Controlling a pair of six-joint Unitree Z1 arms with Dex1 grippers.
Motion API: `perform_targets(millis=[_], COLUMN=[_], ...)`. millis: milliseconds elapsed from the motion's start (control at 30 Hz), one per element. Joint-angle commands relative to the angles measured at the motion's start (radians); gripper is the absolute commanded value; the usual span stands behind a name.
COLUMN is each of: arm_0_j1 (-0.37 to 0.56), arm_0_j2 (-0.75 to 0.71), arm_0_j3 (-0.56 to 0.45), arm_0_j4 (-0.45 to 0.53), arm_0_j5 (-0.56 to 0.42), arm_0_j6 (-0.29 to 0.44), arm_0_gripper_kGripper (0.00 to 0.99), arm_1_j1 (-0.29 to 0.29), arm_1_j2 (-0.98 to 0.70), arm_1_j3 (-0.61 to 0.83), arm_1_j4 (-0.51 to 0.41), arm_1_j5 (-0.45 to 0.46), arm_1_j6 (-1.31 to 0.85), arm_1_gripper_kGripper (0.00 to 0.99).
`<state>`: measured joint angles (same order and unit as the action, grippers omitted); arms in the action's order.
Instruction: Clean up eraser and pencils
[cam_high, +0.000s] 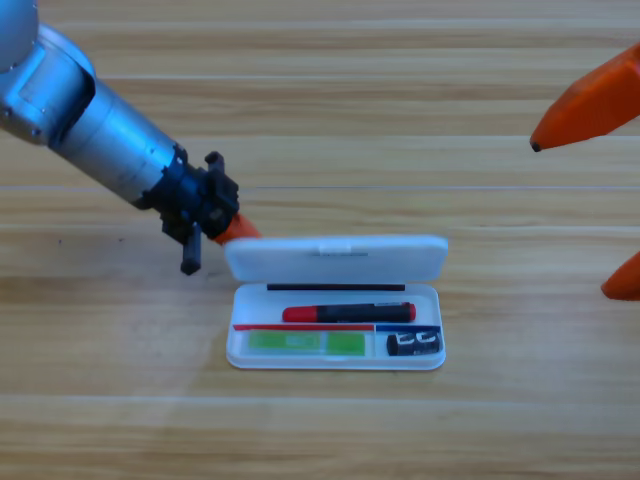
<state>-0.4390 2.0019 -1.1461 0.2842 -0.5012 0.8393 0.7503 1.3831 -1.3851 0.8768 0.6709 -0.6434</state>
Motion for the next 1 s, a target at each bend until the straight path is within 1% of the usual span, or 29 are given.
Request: perform_targets(millis=[33, 567, 1000], arm_0_j1=[-0.066, -0.167, -0.187], arm_0_j2=[0.005, -0.045, -0.014], arm_0_j3=[0.037, 0.081, 0.154], arm_0_j4=[0.01, 0.003, -0.083], arm_0_j5=[-0.017, -0.013, 0.01], arm_0_j6=[0.004, -0.022, -0.022], arm_0_gripper_kGripper=[0.0, 0.0, 0.0], arm_1_j1=[0.026, 0.026, 0.026], arm_1_j2=[0.048, 0.044, 0.05], arm_1_j3=[0.035, 0.044, 0.044], arm_1_j4=[-0.015, -0.015, -0.015], arm_1_j5=[0.019, 0.026, 0.027], arm_1_j6=[0.007, 0.007, 0.007], arm_1_gripper_kGripper=[0.956, 0.956, 0.956])
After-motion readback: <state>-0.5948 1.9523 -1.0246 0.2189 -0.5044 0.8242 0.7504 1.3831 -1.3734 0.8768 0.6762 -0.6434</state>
